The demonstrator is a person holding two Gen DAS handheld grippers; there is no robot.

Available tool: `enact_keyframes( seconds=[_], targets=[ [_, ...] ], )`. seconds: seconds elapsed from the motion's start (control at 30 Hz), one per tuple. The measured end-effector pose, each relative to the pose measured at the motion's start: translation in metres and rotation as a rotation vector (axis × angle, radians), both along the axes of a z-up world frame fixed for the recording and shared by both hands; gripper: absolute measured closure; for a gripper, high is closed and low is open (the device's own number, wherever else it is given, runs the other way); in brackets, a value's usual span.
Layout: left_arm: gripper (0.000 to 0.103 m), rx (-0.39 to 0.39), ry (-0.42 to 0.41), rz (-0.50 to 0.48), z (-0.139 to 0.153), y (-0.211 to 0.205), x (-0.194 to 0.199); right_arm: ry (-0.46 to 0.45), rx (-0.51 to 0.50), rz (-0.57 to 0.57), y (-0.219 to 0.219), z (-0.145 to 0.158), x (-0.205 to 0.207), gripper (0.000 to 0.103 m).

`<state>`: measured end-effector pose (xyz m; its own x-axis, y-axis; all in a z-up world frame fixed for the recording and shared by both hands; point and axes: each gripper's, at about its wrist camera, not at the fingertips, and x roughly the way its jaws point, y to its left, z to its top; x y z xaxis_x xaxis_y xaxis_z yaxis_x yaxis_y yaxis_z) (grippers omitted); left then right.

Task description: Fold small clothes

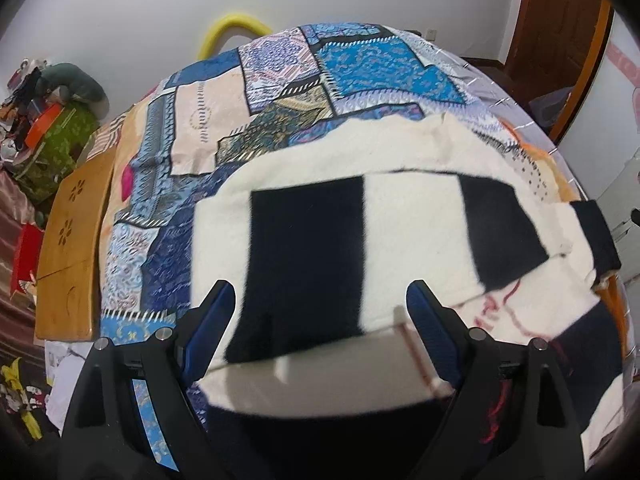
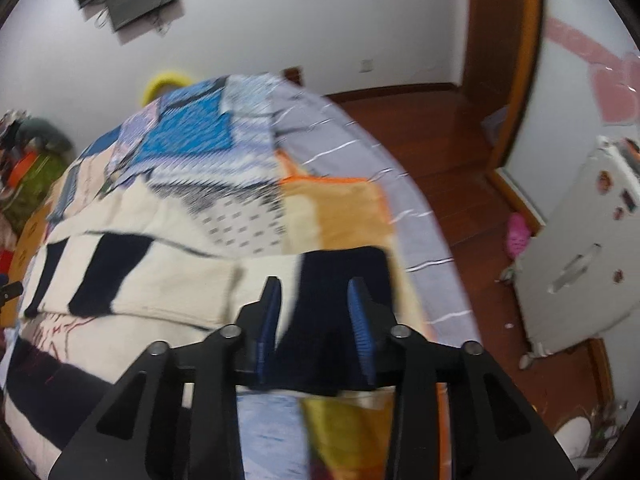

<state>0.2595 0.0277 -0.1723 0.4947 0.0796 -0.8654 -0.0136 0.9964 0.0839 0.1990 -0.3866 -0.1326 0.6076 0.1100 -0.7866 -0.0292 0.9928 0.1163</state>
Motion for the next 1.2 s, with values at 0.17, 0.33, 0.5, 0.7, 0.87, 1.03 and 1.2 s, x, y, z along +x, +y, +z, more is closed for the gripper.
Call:
enact_keyframes(
  seconds=[0.17,0.33,0.5,0.7,0.87,1.03,1.2],
  targets=[
    [0.015,-0.001,0.005,-0.014,-0.003,-0.014,0.017,0.003,0.011,-0.089,-0.036,0.0,-0.009,0.057],
    [0.015,-0.004,0.047,-0.017,-0.018,-0.022,0.032,0.05,0.035,-0.134,-0.053,-0.02,-0.017,0.056],
    [0.015,0.0,0.097,-0.005,-0.037,-0.024,0.041,0.108,0.118,-0.168,-0.062,-0.048,-0.023,0.056],
    [0.015,-0.014,0.15,0.005,-0.054,-0.025,0.046,0.182,0.217,-0.187,-0.063,-0.079,-0.022,0.056],
    [0.015,-0.022,0.167,0.004,-0.062,-0.026,0.05,0.187,0.257,-0.154,-0.053,-0.088,-0.016,0.058],
    [0.015,-0.032,0.167,0.005,-0.062,-0.028,0.053,0.179,0.285,-0.151,-0.049,-0.089,-0.009,0.084],
    [0.015,-0.04,0.154,-0.001,-0.056,-0.03,0.052,0.095,0.262,-0.139,-0.043,-0.067,-0.008,0.09]
  ],
)
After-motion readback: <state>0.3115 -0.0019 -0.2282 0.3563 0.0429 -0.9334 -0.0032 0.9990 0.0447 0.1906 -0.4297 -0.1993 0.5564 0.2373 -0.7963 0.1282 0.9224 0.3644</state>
